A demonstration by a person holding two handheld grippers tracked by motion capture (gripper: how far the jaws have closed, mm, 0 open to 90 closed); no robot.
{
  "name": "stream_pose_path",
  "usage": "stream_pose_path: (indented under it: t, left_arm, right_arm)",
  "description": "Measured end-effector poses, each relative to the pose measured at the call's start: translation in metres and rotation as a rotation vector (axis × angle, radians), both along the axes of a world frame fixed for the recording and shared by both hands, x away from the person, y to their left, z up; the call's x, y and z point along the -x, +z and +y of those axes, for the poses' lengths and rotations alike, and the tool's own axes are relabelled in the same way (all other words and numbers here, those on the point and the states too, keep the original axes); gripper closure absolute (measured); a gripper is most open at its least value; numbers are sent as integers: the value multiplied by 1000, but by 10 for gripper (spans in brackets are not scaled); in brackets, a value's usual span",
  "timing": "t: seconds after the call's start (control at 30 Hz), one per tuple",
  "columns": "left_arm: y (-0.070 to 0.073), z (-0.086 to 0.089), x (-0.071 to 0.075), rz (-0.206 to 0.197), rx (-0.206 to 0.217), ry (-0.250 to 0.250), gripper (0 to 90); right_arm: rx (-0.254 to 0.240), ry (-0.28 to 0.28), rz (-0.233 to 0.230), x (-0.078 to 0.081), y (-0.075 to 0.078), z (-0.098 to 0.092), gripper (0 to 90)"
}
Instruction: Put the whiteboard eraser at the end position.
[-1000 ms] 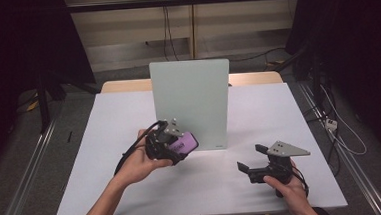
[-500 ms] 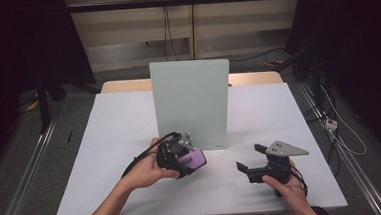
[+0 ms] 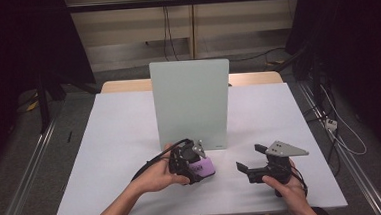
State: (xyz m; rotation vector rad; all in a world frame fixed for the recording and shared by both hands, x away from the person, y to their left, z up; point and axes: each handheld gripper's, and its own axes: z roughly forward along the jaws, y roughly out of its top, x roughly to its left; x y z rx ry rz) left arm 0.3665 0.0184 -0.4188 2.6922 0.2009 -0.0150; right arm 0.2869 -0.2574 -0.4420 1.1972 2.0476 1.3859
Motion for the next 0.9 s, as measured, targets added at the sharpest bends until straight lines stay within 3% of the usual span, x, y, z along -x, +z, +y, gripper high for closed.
stream_pose_path:
  t: [0.17, 0.27, 0.37, 0.47, 0.5, 0.53, 0.57, 0.6, 0.67, 0.73, 0.77, 0.9]
  left_arm:
    - [-6, -2, -2, 9, 2, 18, 408]
    - [-9, -2, -1, 24, 42, 44, 407]
    - [-10, -2, -1, 16, 42, 39, 402]
    - [-10, -2, -3, 21, 13, 19, 390]
    - [-10, -2, -3, 21, 6, 12, 377]
    - [-12, -3, 0, 28, 32, 37, 370]
    - [-10, -3, -2, 18, 17, 14, 361]
    - [-11, -3, 0, 14, 37, 35, 341]
    - [-10, -3, 0, 15, 32, 37, 301]
    - [-11, -3, 0, 2, 54, 53, 265]
    - [-9, -3, -1, -1, 37, 44, 245]
    - [-7, 1, -2, 1, 82, 70, 148]
  right_arm:
    - [6, 8, 0, 0, 0, 1, 49]
    - [3, 6, -1, 1, 0, 1, 49]
    - [3, 6, -1, 0, 0, 1, 49]
    - [9, 8, -3, 0, 0, 1, 49]
    - [8, 8, -3, 0, 0, 1, 49]
    - [9, 7, -3, 0, 0, 1, 49]
    - [6, 6, -2, 0, 0, 1, 49]
    - [9, 7, -2, 0, 0, 1, 49]
    - [9, 8, -2, 0, 0, 1, 49]
    - [8, 9, -3, 0, 0, 1, 49]
    - [10, 8, -3, 0, 0, 1, 49]
    - [5, 8, -2, 0, 0, 1, 49]
